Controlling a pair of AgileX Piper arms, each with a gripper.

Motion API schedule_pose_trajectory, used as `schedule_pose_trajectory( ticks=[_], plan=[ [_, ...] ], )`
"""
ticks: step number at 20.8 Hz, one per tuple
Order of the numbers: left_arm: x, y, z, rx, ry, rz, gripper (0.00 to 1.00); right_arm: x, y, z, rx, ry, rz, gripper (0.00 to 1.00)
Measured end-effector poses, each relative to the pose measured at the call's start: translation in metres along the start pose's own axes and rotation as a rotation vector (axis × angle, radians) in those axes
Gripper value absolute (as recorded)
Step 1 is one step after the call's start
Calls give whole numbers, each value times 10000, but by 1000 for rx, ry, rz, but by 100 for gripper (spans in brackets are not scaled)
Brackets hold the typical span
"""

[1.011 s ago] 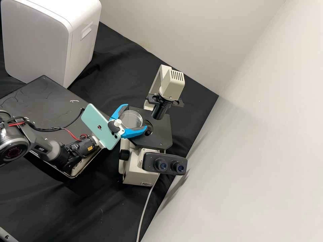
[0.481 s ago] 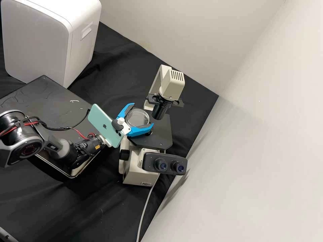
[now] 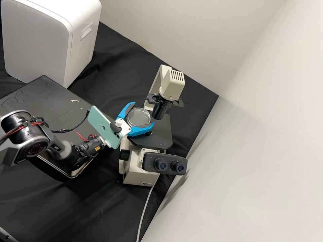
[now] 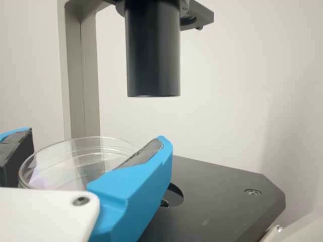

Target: Place the petri dish on the microscope

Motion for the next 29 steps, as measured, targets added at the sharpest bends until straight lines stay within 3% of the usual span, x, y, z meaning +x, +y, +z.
schedule_pose_trajectory(
  ticks=[12,13,17,22,29],
  plan=[
    [1,2,-5,1,2,1,100,5,-61,71,-35,31,29,0],
    [1,2,-5,1,2,1,100,5,-61,71,-35,31,29,100],
    [1,2,-5,1,2,1,100,5,-62,73,-35,29,29,100],
    [5,-10,-8,2,4,-6,100,31,-80,58,-65,6,35,100],
    [9,-18,-22,3,12,-10,100,31,-84,59,-63,0,35,100]
  ],
)
